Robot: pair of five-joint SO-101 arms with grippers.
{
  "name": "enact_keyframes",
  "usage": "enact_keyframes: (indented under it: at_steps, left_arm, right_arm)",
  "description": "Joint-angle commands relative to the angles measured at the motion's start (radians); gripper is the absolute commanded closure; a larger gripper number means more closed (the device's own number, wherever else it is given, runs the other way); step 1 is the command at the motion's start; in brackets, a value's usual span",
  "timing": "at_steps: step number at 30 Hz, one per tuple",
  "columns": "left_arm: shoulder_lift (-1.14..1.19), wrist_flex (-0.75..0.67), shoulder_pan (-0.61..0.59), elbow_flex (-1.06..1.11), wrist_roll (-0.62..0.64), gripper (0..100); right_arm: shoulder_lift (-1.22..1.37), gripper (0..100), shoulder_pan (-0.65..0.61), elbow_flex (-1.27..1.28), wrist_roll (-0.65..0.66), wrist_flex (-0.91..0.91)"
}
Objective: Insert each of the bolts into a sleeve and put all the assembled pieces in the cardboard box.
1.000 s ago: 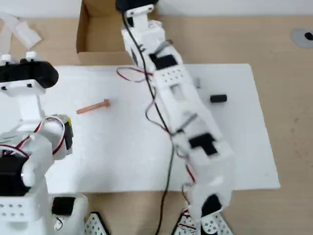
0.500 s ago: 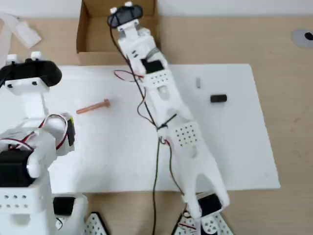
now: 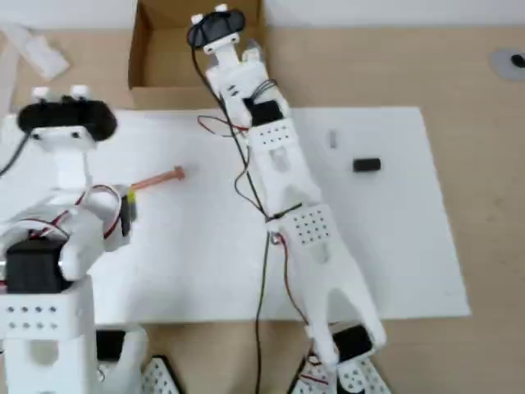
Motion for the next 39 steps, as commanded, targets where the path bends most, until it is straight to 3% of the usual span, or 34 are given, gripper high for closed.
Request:
enact_keyframes:
  at_steps: [1, 9, 12, 16, 24, 39]
  left_arm:
    - [0.002, -0.054, -0.009, 0.008, -0.166, 81]
    - [0.142, -0.097, -0.011, 0.071, -0.687, 81]
    - [0.305, -0.114, -0.011, 0.032, -0.775, 81]
    - [0.550, -0.167, -0.011, -0.083, -0.792, 81]
    - [0.894, -0.129, 0.012, -0.310, -0.787, 81]
    - [1.173, -0.133, 0.072, -0.591, -0.786, 81]
  right_arm:
    - [-0.030, 73.6, 0.047, -0.094, 0.002, 0.078]
    - [-0.277, 73.1, 0.154, -0.090, -0.080, 0.394]
    - [-0.389, 73.1, 0.197, -0.090, -0.092, 0.523]
    - [-0.542, 73.1, 0.263, -0.090, -0.091, 0.723]
    - [-0.722, 73.1, 0.383, -0.090, -0.084, 1.036]
    - [-0.737, 73.1, 0.489, -0.088, -0.084, 1.085]
